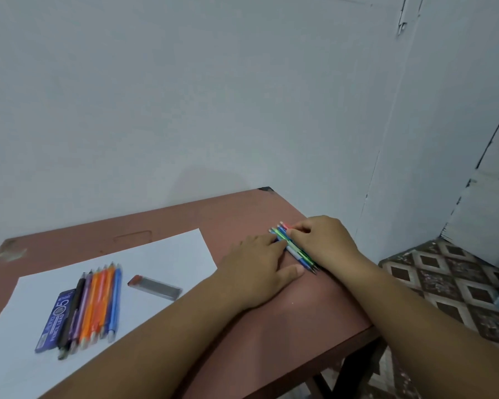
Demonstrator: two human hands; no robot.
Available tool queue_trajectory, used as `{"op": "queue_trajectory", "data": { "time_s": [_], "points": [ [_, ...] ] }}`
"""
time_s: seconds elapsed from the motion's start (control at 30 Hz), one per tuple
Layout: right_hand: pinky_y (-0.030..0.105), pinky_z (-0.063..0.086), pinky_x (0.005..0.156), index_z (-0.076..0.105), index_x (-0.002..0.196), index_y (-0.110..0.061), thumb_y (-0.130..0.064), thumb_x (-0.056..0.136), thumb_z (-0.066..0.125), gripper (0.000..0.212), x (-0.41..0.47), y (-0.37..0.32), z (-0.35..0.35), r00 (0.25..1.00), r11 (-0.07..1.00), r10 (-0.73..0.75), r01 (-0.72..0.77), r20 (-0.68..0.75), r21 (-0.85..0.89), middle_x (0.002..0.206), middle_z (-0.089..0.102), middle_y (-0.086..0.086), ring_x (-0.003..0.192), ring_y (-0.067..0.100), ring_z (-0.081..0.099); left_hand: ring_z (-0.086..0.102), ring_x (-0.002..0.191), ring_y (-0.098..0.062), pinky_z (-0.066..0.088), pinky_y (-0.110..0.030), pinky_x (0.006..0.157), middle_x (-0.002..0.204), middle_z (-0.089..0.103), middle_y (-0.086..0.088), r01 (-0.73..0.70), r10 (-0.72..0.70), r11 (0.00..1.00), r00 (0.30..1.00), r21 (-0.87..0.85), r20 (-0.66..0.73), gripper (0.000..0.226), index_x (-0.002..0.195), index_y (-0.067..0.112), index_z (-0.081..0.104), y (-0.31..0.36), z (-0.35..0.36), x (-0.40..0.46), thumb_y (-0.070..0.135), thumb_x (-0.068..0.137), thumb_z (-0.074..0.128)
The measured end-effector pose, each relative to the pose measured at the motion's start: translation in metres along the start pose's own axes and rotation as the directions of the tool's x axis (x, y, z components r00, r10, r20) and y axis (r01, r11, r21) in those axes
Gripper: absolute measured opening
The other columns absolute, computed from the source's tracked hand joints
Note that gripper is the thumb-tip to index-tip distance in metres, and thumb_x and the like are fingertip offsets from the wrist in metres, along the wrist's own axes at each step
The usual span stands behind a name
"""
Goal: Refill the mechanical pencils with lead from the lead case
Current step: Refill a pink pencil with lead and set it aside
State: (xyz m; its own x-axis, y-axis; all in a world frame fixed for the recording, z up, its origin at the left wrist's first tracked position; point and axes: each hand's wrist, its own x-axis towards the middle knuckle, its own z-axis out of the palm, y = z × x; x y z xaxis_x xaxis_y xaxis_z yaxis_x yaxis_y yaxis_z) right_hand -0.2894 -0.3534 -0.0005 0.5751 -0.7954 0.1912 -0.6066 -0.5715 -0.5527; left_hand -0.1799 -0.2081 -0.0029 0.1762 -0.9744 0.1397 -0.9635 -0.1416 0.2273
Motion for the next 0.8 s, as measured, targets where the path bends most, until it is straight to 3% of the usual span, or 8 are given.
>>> {"op": "queue_trajectory", "data": {
  "time_s": [0.13, 0.2, 0.27, 0.37, 0.5, 0.57, 0.67, 0.8],
  "points": [
    [0.033, 0.051, 0.062, 0.073, 0.068, -0.024, -0.041, 0.092, 0.057, 0.034, -0.001, 0.003, 0.001, 1.0, 0.999, 0.002, -0.001, -0.019, 0.039, 0.067, 0.068, -0.006, 0.066, 0.014, 0.063, 0.037, 0.137, -0.019, 0.031, -0.037, 0.113, 0.152, 0.041, 0.005, -0.003, 0.003, 0.999, 1.0, -0.037, 0.012, 0.062, 0.149, 0.029, 0.04, -0.001, -0.006, -0.003, 0.062, 0.098, 0.041],
    [0.033, 0.042, 0.055, 0.065, 0.06, -0.014, -0.037, 0.095, 0.056, 0.042, -0.001, 0.004, 0.0, 0.999, 0.996, 0.004, -0.001, -0.032, 0.085, 0.058, 0.061, 0.002, 0.055, 0.018, 0.053, 0.037, 0.137, -0.017, 0.032, -0.037, 0.114, 0.154, 0.04, 0.006, -0.007, 0.008, 0.998, 1.0, -0.064, 0.018, 0.064, 0.151, 0.029, 0.038, -0.004, -0.009, -0.004, 0.063, 0.097, 0.042],
    [0.032, 0.037, 0.055, 0.061, 0.061, -0.007, -0.036, 0.096, 0.056, 0.045, -0.002, 0.005, -0.002, 0.999, 0.993, 0.013, -0.008, -0.044, 0.116, 0.06, 0.06, 0.011, 0.054, 0.017, 0.047, 0.037, 0.138, -0.015, 0.033, -0.037, 0.115, 0.154, 0.04, 0.007, -0.011, 0.014, 0.996, 1.0, -0.085, 0.027, 0.065, 0.152, 0.027, 0.038, -0.008, -0.012, -0.006, 0.062, 0.097, 0.043],
    [0.033, 0.042, 0.058, 0.065, 0.068, -0.002, -0.035, 0.097, 0.056, 0.044, -0.004, 0.003, -0.005, 0.999, 0.995, 0.009, -0.003, -0.052, 0.102, 0.071, 0.067, 0.015, 0.059, 0.02, 0.053, 0.037, 0.137, -0.012, 0.033, -0.031, 0.113, 0.152, 0.042, 0.007, -0.008, 0.011, 0.996, 0.999, -0.089, 0.033, 0.063, 0.15, 0.025, 0.041, -0.016, -0.023, -0.015, 0.06, 0.097, 0.046],
    [0.036, 0.056, 0.072, 0.076, 0.08, -0.019, -0.036, 0.098, 0.056, 0.031, -0.006, -0.009, -0.008, 0.99, 0.995, -0.093, 0.089, -0.104, -0.04, 0.084, 0.069, -0.002, 0.077, 0.015, 0.064, 0.037, 0.136, -0.004, 0.032, -0.022, 0.108, 0.15, 0.042, 0.017, 0.003, -0.002, 0.997, 1.0, -0.076, 0.004, 0.061, 0.148, 0.034, 0.042, -0.048, -0.04, -0.046, 0.063, 0.095, 0.048],
    [0.027, 0.049, 0.073, 0.076, 0.089, -0.032, -0.034, 0.097, 0.059, 0.02, -0.01, -0.026, -0.008, 0.975, 0.978, -0.201, 0.195, -0.097, -0.074, 0.089, 0.063, -0.015, 0.084, 0.006, 0.06, 0.033, 0.137, 0.003, 0.027, -0.017, 0.109, 0.15, 0.04, 0.025, 0.017, -0.019, 0.999, 0.999, -0.04, -0.032, 0.058, 0.147, 0.039, 0.043, -0.072, -0.049, -0.069, 0.064, 0.095, 0.047],
    [0.02, 0.044, 0.076, 0.074, 0.091, -0.036, -0.032, 0.095, 0.059, 0.016, -0.02, -0.057, 0.001, 0.931, 0.929, -0.364, 0.363, 0.0, -0.07, 0.091, 0.064, -0.021, 0.09, 0.001, 0.058, 0.027, 0.131, 0.015, 0.022, -0.012, 0.108, 0.146, 0.039, 0.033, 0.12, -0.122, 0.992, 0.991, -0.025, -0.048, 0.051, 0.142, 0.043, 0.048, -0.111, -0.068, -0.11, 0.063, 0.095, 0.043],
    [0.022, 0.049, 0.077, 0.075, 0.098, -0.038, -0.033, 0.096, 0.059, 0.016, -0.035, -0.102, 0.025, 0.868, 0.881, -0.47, 0.472, 0.161, 0.03, 0.092, 0.063, -0.019, 0.089, -0.001, 0.059, 0.047, 0.124, 0.003, 0.037, -0.02, 0.1, 0.135, 0.048, 0.031, 0.304, -0.303, 0.953, 0.939, -0.02, -0.162, 0.046, 0.134, 0.045, 0.053, -0.156, -0.088, -0.16, 0.065, 0.095, 0.04]
  ]
}}
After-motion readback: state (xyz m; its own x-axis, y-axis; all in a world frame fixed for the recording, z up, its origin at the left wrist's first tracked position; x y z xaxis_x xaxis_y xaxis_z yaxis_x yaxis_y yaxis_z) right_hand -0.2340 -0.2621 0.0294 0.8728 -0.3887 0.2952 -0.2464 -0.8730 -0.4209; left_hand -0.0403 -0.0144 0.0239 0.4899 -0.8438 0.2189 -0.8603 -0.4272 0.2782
